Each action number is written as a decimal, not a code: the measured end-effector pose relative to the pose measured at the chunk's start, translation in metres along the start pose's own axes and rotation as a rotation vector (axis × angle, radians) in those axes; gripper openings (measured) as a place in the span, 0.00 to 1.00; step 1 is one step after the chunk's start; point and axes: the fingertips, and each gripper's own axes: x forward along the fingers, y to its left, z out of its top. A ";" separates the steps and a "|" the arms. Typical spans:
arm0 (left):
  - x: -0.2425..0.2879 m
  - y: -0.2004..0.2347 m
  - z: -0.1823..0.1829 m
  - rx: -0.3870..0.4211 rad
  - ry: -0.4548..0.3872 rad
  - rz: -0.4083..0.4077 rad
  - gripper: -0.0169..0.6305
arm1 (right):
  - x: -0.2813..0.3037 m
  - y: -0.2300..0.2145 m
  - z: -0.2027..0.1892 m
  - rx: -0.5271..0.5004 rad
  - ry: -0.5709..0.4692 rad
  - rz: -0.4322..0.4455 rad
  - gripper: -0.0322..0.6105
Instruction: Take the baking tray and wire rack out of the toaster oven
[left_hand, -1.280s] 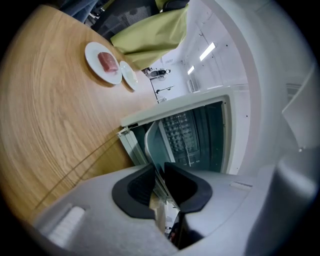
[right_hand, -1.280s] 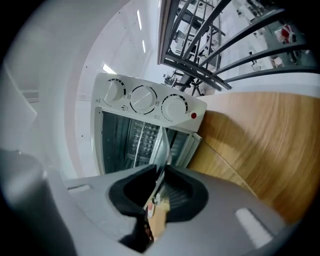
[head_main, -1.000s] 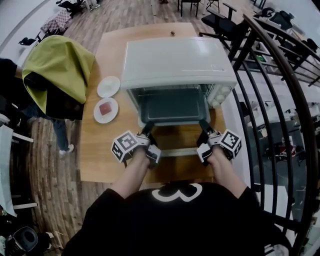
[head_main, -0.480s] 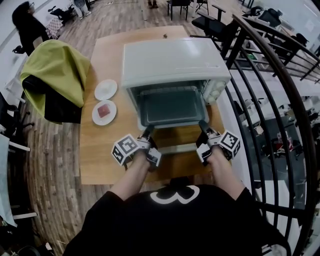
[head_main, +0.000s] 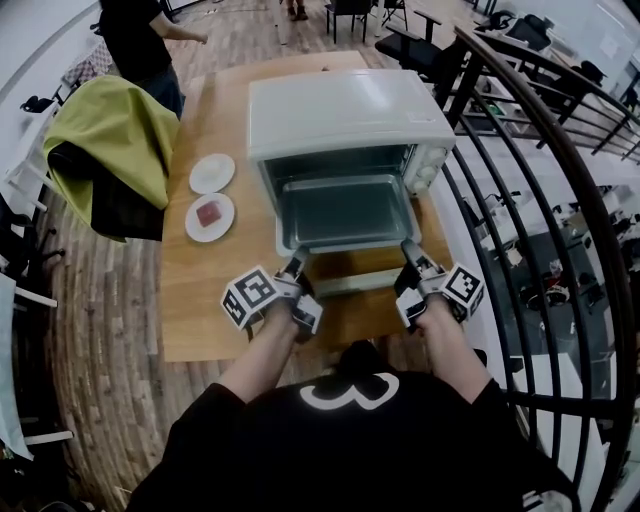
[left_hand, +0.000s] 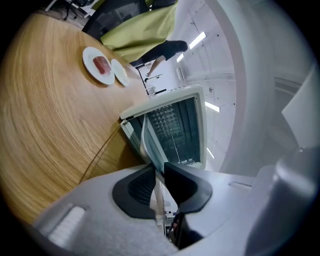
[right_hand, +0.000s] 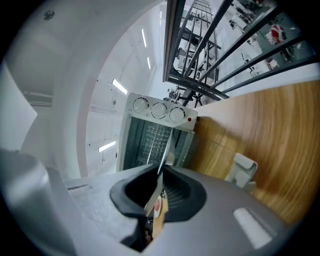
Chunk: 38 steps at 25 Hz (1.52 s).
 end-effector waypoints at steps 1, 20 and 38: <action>-0.002 -0.001 -0.001 0.012 0.005 -0.003 0.13 | -0.003 0.003 -0.001 -0.005 -0.005 0.007 0.10; -0.073 -0.019 -0.046 0.124 -0.074 0.028 0.14 | -0.073 0.018 -0.032 -0.038 0.096 0.116 0.09; -0.186 -0.027 -0.071 0.162 -0.285 0.100 0.14 | -0.109 0.043 -0.094 -0.037 0.304 0.242 0.09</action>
